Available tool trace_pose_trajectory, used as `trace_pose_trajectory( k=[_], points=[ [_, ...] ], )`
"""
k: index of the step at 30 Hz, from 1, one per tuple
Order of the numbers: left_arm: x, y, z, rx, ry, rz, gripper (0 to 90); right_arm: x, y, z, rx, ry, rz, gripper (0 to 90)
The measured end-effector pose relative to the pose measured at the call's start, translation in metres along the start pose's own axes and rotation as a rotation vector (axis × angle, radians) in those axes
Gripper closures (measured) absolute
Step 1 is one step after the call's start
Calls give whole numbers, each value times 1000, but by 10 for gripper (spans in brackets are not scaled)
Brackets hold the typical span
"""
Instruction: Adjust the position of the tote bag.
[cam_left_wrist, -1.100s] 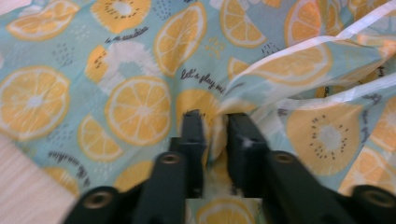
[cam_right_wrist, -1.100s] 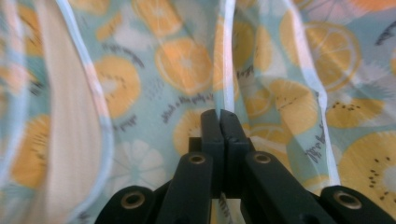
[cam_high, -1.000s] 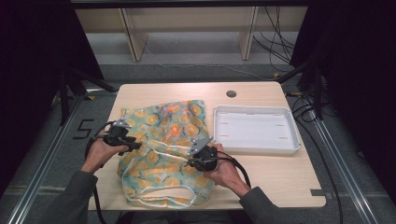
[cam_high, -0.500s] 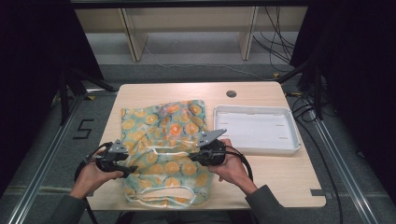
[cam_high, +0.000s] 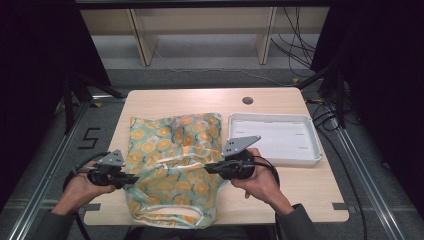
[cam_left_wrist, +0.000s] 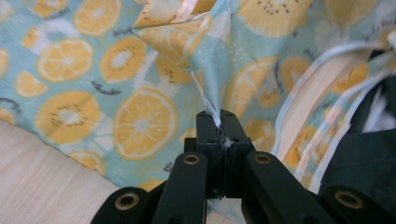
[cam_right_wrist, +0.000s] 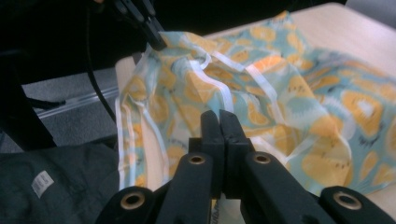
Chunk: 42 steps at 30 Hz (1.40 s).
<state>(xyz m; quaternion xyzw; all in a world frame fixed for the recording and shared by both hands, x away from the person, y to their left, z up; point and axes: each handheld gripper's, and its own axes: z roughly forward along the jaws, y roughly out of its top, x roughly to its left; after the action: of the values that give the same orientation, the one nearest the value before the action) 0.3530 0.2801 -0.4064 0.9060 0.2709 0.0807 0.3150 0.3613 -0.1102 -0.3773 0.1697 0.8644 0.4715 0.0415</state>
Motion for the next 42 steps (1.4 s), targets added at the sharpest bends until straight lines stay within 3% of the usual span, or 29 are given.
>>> trace_pose_trajectory(
  k=[4, 5, 8, 10, 12, 16, 17, 18, 20, 23, 24, 28, 29, 30, 32, 33, 36, 37, 38, 39, 41, 42],
  points=[
    [8, 5, -8, -84, -8, -73, 881, -3, 11, -9, -34, -19, -17, 900],
    [14, 7, -10, -80, -3, -57, 880, -7, 13, -8, -43, -30, -16, 900],
    [28, 10, -7, -141, 3, -124, 879, -30, 16, -4, -67, -98, -7, 900],
    [36, 13, 1, -155, 21, -149, 879, -45, 15, 1, -75, -138, 47, 900],
    [46, 15, 11, -106, 33, -131, 878, -60, 13, 11, -54, -179, 40, 900],
    [59, 16, 37, -52, 51, -162, 875, -84, 2, 36, 27, -230, 69, 900],
    [63, 15, 42, -48, 47, -168, 874, -89, -1, 41, 59, -241, 48, 900],
    [65, 14, 46, -40, 55, -185, 874, -92, -4, 45, 87, -253, 77, 900],
    [71, 11, 54, -38, 63, -203, 873, -98, -10, 54, 101, -259, 64, 900],
    [73, 9, 63, -34, 79, -216, 870, -102, -18, 64, 131, -281, 82, 900],
    [75, 8, 71, 1, 81, -217, 865, -103, -21, 68, 162, -287, 86, 900],
    [73, 6, 80, 46, 111, -220, 816, -106, -26, 75, 189, -282, 72, 900],
    [73, 6, 80, 44, 114, -218, 769, -106, -28, 76, 204, -274, 67, 900],
    [70, 7, 76, 6, 142, -226, 679, -106, -30, 78, 200, -283, 62, 900],
    [68, 10, 70, 0, 156, -224, 573, -107, -31, 77, 199, -290, 71, 900],
    [62, 16, 55, -3, 171, -197, 510, -107, -31, 77, 197, -291, 72, 900],
    [45, 25, 32, 1, 190, -122, 451, -107, -30, 75, 206, -291, 75, 900],
    [45, 25, 32, 1, 190, -122, 445, -107, -30, 75, 205, -291, 68, 900],
    [32, 30, 29, -62, 233, -100, 445, -106, -30, 76, 204, -288, 86, 900],
    [26, 32, 28, -71, 247, -72, 455, -106, -30, 77, 197, -293, 79, 900],
    [13, 35, 35, -70, 232, -42, 482, -107, -30, 76, 198, -291, 67, 900],
    [13, 35, 35, -70, 232, -42, 476, -107, -30, 76, 198, -291, 67, 900]
  ],
)
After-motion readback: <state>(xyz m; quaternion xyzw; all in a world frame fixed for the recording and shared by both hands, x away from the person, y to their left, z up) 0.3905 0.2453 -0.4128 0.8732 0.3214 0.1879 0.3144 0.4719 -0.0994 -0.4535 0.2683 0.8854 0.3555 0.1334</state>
